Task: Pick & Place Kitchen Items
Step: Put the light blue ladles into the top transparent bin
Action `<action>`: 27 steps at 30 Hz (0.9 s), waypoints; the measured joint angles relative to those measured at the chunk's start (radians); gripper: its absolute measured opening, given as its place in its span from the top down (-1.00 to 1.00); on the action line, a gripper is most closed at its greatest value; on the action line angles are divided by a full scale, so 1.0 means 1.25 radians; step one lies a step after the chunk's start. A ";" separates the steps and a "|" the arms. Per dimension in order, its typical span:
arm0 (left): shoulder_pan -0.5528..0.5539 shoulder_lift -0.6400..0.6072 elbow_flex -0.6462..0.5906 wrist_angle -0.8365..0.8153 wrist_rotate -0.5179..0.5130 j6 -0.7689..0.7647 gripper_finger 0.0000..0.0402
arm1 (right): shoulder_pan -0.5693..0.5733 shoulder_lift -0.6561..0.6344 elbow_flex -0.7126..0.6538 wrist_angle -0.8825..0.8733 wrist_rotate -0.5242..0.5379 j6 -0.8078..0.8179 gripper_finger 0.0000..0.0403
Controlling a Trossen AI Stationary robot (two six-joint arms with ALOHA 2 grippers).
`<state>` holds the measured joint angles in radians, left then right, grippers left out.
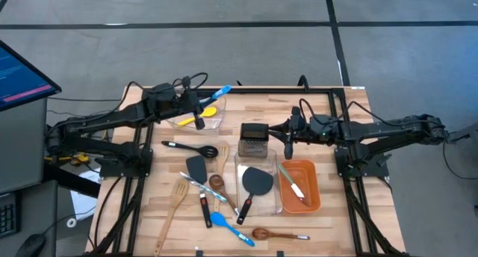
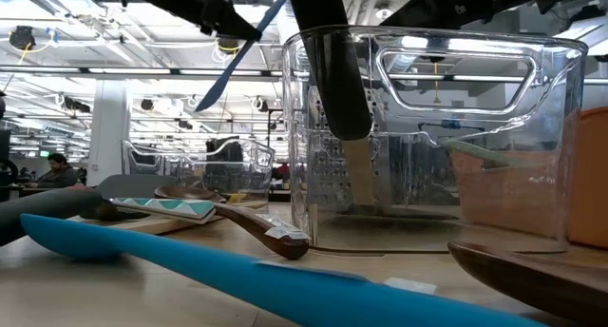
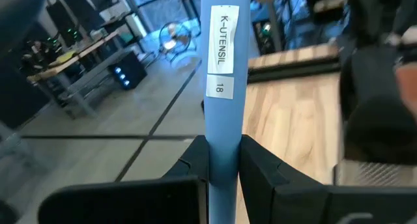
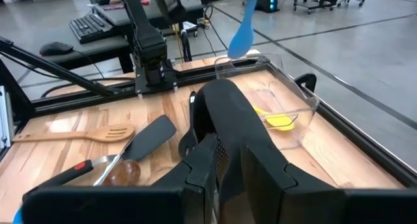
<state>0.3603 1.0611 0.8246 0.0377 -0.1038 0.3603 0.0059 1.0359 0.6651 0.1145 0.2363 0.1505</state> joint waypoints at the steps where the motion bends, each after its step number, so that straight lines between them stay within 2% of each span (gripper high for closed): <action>1: 0.000 0.000 0.000 0.009 0.007 -0.003 0.85 | 0.000 0.000 0.000 -0.005 0.000 0.000 0.69; 12: 0.001 0.000 0.000 0.027 0.022 -0.024 0.85 | 0.000 0.000 0.000 -0.053 0.000 0.000 0.69; 17: 0.027 0.014 0.001 0.029 0.025 -0.050 0.85 | 0.000 0.000 0.000 -0.055 0.000 0.000 0.69; 27: 0.127 0.166 0.001 0.018 0.040 -0.059 0.85 | 0.000 0.000 0.000 -0.064 0.000 -0.002 0.69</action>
<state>0.5194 1.2680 0.8261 0.0597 -0.0536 0.2864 0.0059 1.0359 0.6651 0.0345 0.2363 0.1475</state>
